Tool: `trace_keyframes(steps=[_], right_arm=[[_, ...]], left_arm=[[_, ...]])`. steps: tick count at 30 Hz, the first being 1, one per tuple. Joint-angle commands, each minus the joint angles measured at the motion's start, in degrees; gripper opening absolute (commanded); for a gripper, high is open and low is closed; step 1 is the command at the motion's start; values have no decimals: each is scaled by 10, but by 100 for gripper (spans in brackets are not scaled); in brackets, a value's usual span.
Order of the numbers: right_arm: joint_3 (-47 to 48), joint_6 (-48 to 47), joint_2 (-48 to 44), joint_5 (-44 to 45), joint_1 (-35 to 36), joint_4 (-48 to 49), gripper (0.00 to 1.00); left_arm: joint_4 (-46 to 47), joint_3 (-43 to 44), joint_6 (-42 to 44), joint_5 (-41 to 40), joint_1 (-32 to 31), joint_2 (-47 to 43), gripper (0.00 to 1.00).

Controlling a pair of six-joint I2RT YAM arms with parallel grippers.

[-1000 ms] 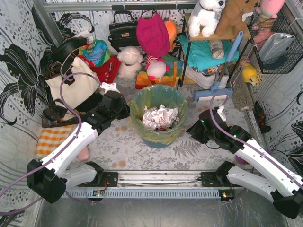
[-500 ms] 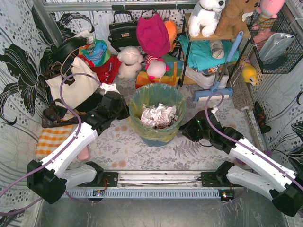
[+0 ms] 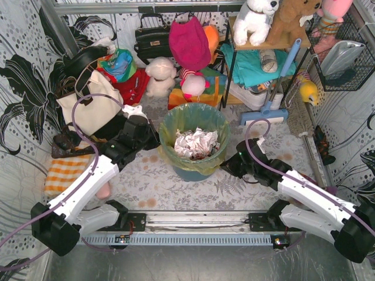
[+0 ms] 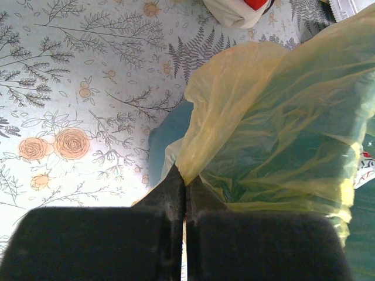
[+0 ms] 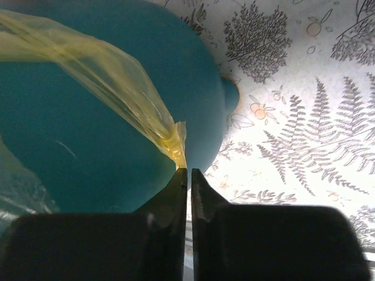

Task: Tie the trash bag

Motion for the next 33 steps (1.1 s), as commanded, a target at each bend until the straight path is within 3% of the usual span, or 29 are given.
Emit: trace_keyframes(steps=[1, 11, 18, 21, 24, 26, 33], right_arm=[[-3, -3, 8, 23, 4, -8, 0], [87, -69, 10, 81, 4, -215, 0], [128, -96, -5, 97, 4, -298, 0], [140, -110, 1, 95, 4, -277, 0], [136, -131, 2, 74, 3, -206, 25], [133, -138, 13, 60, 3, -166, 32], [113, -147, 62, 20, 3, -71, 38]], left_arm=[[28, -10, -9, 1, -1, -19, 0], [20, -14, -10, -2, -1, -19, 0], [18, -12, -9, -6, -1, -16, 0], [20, -14, -10, -5, -1, -13, 0], [21, -14, -10, -3, -1, -12, 0], [22, -13, -10, -3, -1, -12, 0], [17, -9, -9, -3, -1, -13, 0]])
